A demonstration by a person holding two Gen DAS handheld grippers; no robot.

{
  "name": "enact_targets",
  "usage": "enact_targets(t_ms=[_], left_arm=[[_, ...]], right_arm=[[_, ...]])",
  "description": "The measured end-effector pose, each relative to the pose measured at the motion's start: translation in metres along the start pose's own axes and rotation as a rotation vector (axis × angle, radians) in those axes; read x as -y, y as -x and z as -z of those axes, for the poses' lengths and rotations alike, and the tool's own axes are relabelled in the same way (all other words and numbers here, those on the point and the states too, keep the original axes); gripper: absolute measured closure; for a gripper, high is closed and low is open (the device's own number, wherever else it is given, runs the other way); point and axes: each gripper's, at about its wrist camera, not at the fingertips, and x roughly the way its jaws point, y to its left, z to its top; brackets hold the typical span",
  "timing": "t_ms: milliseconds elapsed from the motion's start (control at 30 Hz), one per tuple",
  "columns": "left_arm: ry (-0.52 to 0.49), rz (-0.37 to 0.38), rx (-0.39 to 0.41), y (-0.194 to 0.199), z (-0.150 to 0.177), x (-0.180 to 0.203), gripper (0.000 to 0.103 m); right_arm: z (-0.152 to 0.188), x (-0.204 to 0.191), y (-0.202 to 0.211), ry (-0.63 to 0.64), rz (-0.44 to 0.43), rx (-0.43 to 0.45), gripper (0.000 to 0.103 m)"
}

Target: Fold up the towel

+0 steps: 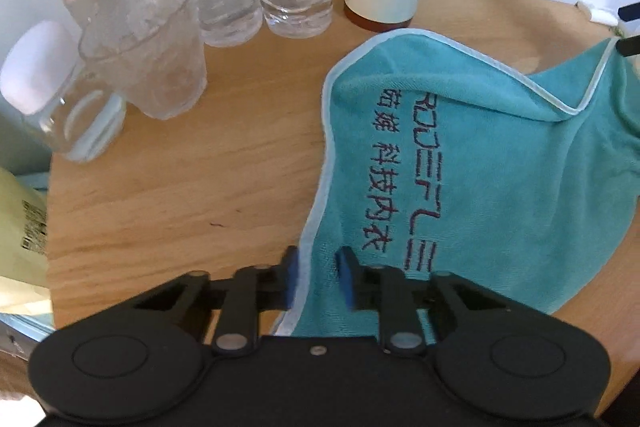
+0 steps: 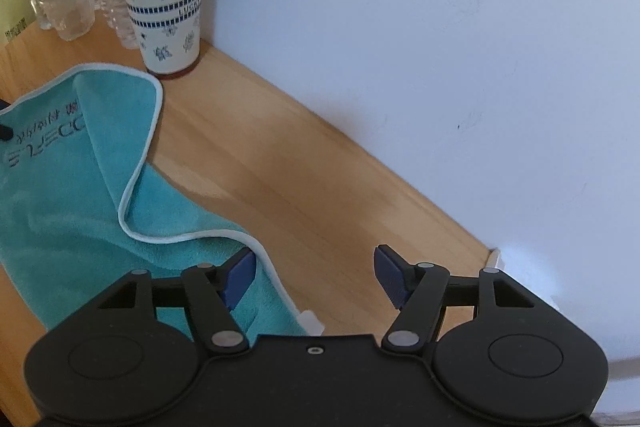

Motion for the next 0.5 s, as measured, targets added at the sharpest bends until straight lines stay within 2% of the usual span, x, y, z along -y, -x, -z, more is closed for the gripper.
enact_targets(t_ms=[100, 167, 367, 500], left_arm=[[0.058, 0.046, 0.009, 0.006, 0.001, -0.004, 0.096], [0.097, 0.107, 0.02, 0.017, 0.004, -0.007, 0.096], [0.058, 0.05, 0.0, 0.038, 0.02, 0.001, 0.096], [0.115, 0.05, -0.008, 0.045, 0.029, -0.003, 0.096]], right_arm=[[0.0, 0.002, -0.001, -0.013, -0.006, -0.01, 0.032], [0.001, 0.004, -0.001, -0.017, -0.012, -0.014, 0.032], [0.004, 0.012, -0.009, -0.045, -0.067, -0.053, 0.032], [0.018, 0.017, 0.004, -0.044, -0.032, -0.024, 0.032]])
